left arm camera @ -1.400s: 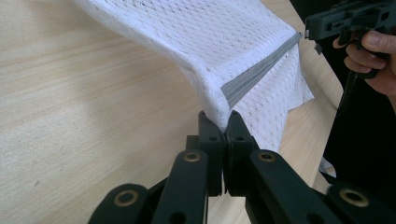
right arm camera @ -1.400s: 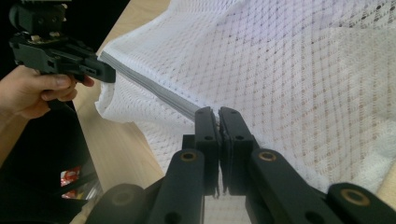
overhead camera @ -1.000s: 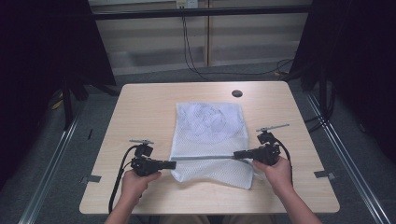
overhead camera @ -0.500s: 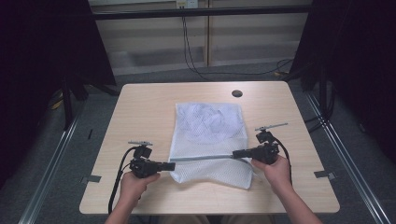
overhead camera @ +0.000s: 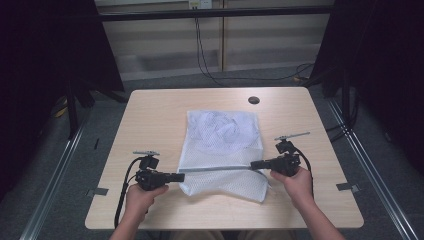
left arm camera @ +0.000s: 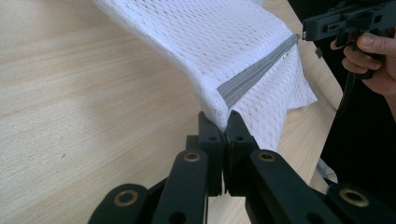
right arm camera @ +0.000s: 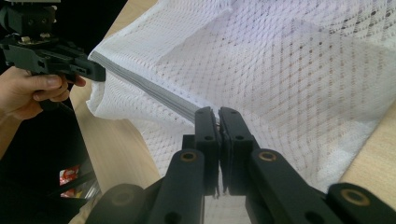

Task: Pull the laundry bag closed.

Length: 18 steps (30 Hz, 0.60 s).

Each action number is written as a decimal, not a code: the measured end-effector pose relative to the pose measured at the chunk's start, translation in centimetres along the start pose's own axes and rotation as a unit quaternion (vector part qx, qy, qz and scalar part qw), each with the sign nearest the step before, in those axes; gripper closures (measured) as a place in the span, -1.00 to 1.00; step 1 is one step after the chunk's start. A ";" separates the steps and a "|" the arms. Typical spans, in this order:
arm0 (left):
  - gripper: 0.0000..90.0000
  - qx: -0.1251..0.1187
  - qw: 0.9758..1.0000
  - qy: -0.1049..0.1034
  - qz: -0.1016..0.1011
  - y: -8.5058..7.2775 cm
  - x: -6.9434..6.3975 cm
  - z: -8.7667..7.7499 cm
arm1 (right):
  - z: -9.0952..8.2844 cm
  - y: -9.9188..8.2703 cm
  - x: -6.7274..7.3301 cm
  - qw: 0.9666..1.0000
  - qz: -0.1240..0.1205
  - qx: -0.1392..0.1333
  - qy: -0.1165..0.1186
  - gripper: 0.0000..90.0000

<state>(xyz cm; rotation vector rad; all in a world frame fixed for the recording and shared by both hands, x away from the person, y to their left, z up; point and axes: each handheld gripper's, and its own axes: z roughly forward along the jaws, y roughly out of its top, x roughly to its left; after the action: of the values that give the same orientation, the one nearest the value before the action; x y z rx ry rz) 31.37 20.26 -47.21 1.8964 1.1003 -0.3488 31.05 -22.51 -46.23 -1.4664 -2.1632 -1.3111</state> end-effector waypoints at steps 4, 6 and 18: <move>0.97 0.001 1.000 0.001 0.001 0.0 0.0 0.0 | 0.0 -0.1 0.0 1.000 0.000 -0.001 0.001 0.93; 0.97 0.001 1.000 -0.001 -0.002 0.0 -0.1 0.1 | -0.1 -0.1 -0.1 1.000 0.000 -0.002 0.002 0.93; 0.97 0.005 1.000 0.001 0.003 0.0 -0.1 0.2 | -0.4 -0.1 -0.3 1.000 0.006 -0.006 0.002 0.93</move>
<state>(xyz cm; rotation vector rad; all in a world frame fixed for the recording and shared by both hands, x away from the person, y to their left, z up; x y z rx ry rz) 31.37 20.08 -47.29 1.9094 1.0968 -0.3505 31.00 -22.97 -46.26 -1.4773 -2.1443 -1.3239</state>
